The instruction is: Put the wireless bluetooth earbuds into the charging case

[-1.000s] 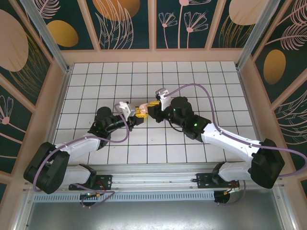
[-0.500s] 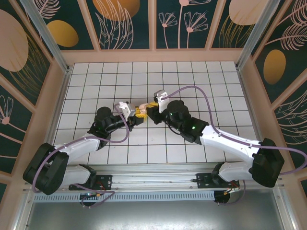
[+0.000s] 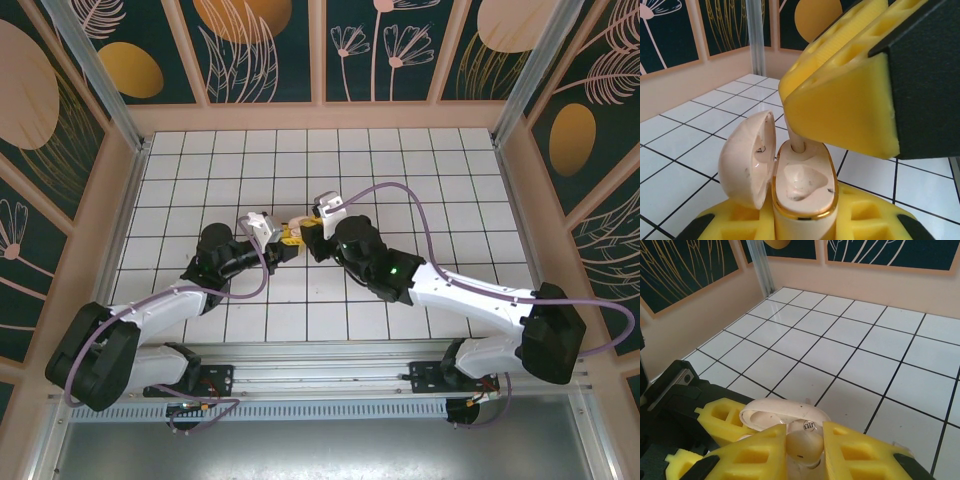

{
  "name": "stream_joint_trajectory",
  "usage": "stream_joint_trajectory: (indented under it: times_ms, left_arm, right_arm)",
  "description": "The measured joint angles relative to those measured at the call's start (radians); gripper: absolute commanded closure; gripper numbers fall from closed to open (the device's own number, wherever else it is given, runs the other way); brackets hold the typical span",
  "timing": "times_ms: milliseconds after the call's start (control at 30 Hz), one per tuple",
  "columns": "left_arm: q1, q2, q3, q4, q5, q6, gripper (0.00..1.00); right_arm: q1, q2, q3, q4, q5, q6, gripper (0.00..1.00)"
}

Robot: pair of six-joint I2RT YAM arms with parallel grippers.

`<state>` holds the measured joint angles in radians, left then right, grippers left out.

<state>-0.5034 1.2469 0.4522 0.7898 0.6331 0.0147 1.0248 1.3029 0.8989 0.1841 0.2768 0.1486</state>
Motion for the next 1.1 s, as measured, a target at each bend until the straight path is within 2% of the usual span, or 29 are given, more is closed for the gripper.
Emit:
stream_joint_trajectory:
  times_ms: [400, 1100]
  left_arm:
    - [0.0, -0.009, 0.0, -0.001, -0.013, 0.007, 0.81]
    - [0.0, -0.01, 0.0, 0.01, -0.014, 0.019, 0.81]
  right_arm:
    - [0.003, 0.007, -0.012, 0.005, -0.016, 0.052, 0.73]
    - [-0.052, -0.045, -0.073, 0.083, -0.206, 0.126, 0.46]
